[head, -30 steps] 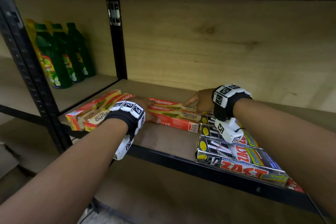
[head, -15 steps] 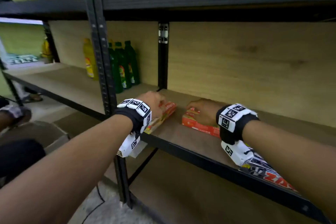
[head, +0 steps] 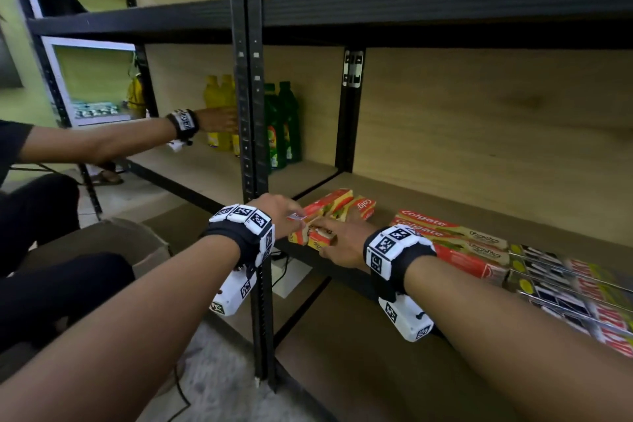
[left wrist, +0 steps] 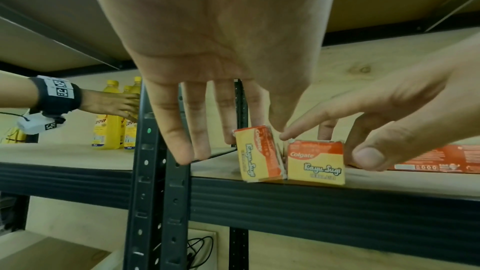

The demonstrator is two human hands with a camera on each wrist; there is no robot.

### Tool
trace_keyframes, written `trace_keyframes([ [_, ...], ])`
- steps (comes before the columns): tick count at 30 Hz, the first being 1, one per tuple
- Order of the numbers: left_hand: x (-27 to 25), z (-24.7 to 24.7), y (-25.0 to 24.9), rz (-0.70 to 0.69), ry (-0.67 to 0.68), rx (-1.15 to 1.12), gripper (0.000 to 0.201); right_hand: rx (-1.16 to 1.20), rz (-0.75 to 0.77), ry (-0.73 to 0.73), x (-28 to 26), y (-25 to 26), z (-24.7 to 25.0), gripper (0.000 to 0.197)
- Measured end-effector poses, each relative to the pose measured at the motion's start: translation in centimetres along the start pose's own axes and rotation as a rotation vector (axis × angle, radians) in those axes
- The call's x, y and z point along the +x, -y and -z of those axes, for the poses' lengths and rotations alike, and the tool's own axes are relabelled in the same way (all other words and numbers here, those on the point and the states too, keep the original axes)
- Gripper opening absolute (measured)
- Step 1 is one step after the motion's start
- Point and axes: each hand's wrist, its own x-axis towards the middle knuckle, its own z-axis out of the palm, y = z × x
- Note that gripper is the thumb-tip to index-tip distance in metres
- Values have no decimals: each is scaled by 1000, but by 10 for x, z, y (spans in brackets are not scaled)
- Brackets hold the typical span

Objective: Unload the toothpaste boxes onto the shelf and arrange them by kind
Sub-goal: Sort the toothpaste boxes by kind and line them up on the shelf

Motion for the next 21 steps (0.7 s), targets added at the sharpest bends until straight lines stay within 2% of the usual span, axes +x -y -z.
trace_keyframes([
  [2,3,-2,0,5,-1,-26,34,-9,-5,-2,-1,1,1,57],
  [6,12,-7,2,54,0,-127,32,15,-3,-20,-7,1,5,31],
  [12,19,-16,-4,112,-60,-159,28,58,28,-142,-29,-10,1,22],
  [17,23,-25,-13,192,-85,-174,34,124,9,-139,-49,-27,-1,19],
  [21,26,-25,-20,249,-132,-255,34,145,-37,-94,-63,-50,6,24],
])
